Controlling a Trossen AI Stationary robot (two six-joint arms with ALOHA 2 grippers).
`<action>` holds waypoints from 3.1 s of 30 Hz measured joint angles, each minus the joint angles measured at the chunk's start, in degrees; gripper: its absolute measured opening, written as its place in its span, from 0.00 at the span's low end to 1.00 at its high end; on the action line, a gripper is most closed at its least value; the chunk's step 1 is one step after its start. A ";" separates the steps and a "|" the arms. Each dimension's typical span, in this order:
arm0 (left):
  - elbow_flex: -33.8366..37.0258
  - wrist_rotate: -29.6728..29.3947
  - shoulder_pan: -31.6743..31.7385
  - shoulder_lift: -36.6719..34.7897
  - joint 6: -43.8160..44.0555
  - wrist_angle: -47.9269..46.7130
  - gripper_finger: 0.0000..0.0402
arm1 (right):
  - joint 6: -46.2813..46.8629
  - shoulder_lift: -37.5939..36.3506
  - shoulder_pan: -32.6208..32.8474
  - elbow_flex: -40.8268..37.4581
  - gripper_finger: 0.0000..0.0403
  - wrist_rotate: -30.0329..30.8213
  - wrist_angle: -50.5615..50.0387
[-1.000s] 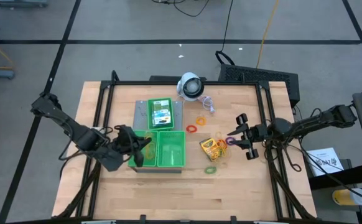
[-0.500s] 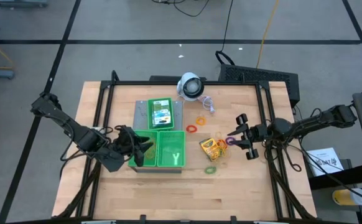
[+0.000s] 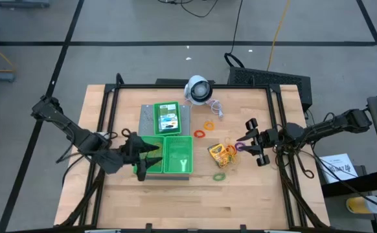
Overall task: Pick & Place Office Desk Supplies
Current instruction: Put the yellow rubber band into the bottom left green basket on the shelf
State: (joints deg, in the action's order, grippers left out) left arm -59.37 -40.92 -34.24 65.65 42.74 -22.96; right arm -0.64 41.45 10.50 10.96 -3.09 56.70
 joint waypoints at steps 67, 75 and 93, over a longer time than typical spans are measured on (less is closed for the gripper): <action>38.38 14.93 25.71 -47.94 -36.39 20.21 0.61 | 24.20 19.66 12.33 5.38 0.29 20.99 -60.79; 38.38 14.93 25.71 -47.94 -36.65 20.19 0.61 | 24.63 21.61 12.11 1.51 0.21 21.08 -52.67; 38.36 15.18 25.71 -47.92 -35.03 26.72 0.61 | 20.57 6.79 12.07 4.50 0.00 22.80 -54.00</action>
State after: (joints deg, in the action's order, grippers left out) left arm -21.02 -25.74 -8.54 17.74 7.70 3.76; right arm 19.93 48.24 22.57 15.46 19.70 2.69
